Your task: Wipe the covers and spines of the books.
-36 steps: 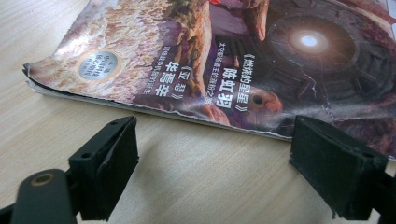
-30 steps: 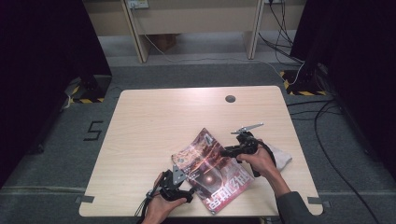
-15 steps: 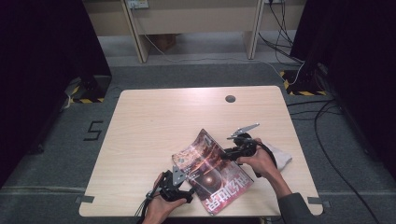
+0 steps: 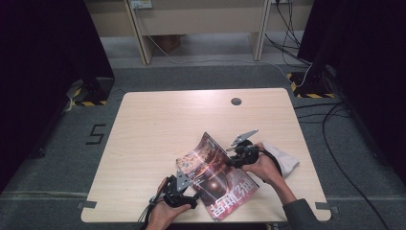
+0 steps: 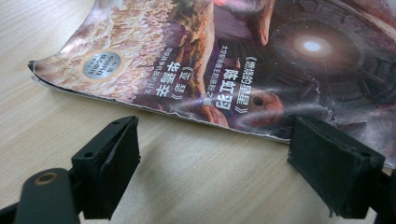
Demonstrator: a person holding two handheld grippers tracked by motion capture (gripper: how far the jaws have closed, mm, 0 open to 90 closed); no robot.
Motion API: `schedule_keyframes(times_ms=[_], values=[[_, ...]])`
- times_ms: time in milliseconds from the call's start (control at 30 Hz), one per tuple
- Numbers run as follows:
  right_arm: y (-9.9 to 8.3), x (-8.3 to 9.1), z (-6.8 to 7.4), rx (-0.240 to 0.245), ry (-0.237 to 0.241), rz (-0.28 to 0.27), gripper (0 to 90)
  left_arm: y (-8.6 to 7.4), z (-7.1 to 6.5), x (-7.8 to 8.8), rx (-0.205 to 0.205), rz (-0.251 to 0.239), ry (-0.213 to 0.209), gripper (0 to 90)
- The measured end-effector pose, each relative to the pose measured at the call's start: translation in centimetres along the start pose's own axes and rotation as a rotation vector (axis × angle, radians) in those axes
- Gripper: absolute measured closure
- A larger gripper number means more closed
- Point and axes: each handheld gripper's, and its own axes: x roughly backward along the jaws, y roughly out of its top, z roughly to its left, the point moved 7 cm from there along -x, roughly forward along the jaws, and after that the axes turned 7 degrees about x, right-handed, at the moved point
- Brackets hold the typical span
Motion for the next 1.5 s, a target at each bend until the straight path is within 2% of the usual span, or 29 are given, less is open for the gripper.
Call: schedule_keyframes(times_ms=[67, 133, 200, 300, 367, 433, 567, 633, 700, 967, 1100, 1167, 1233, 1267, 1367, 1500], values=[[0.1, 0.0, 0.1, 0.032, -0.023, 0.009, 80.2, 0.0, 0.0, 0.1, 0.004, -0.001, -0.019, 17.0], [0.1, 0.0, 0.1, 0.043, -0.028, 0.016, 80.6, 0.1, 0.2, 0.5, 0.024, -0.001, -0.048, 18.1], [0.3, 0.0, 0.0, 0.049, -0.021, 0.01, 80.9, 0.5, 0.8, 1.0, 0.035, -0.029, -0.054, 18.5], [0.6, 0.3, -0.2, 0.087, -0.017, 0.009, 81.3, 1.7, 2.4, 1.6, 0.05, -0.062, -0.038, 18.2], [0.9, 0.5, -0.1, 0.096, -0.014, 0.018, 81.6, 2.7, 3.5, 1.5, 0.038, -0.082, -0.024, 16.9], [1.3, 0.5, -0.1, 0.125, -0.012, 0.022, 81.9, 3.7, 4.4, 1.1, 0.026, -0.094, -0.019, 16.4], [2.1, 0.8, 0.1, 0.171, -0.007, 0.037, 82.2, 5.1, 5.5, 0.0, 0.031, -0.11, -0.032, 15.8], [2.4, 0.9, 0.2, 0.183, 0.001, 0.029, 82.5, 5.5, 5.7, -0.5, 0.045, -0.11, -0.056, 14.8], [2.6, 1.0, 0.3, 0.198, 0.01, 0.027, 82.6, 5.7, 6.0, -0.9, 0.052, -0.113, -0.058, 14.7], [3.2, 1.1, 0.7, 0.229, 0.037, 0.012, 82.8, 7.2, 6.8, -2.3, 0.021, -0.132, -0.104, 14.5], [3.3, 1.2, 0.9, 0.245, 0.051, 0.002, 82.8, 8.0, 7.2, -2.7, 0.005, -0.164, -0.116, 14.4], [3.4, 1.3, 1.0, 0.254, 0.058, -0.002, 82.9, 8.1, 7.3, -3.0, -0.007, -0.174, -0.141, 14.4], [3.5, 1.3, 1.1, 0.259, 0.065, -0.004, 83.0, 8.2, 7.4, -3.2, -0.014, -0.189, -0.145, 14.3], [3.5, 1.4, 1.3, 0.25, 0.068, -0.004, 83.0, 8.3, 7.4, -3.2, -0.02, -0.189, -0.16, 14.3], [3.7, 1.3, 1.4, 0.283, 0.079, -0.01, 83.2, 8.5, 7.4, -3.2, -0.034, -0.201, -0.186, 14.4], [3.8, 1.3, 1.6, 0.288, 0.085, -0.009, 83.2, 8.6, 7.3, -3.3, -0.037, -0.211, -0.241, 14.4]])
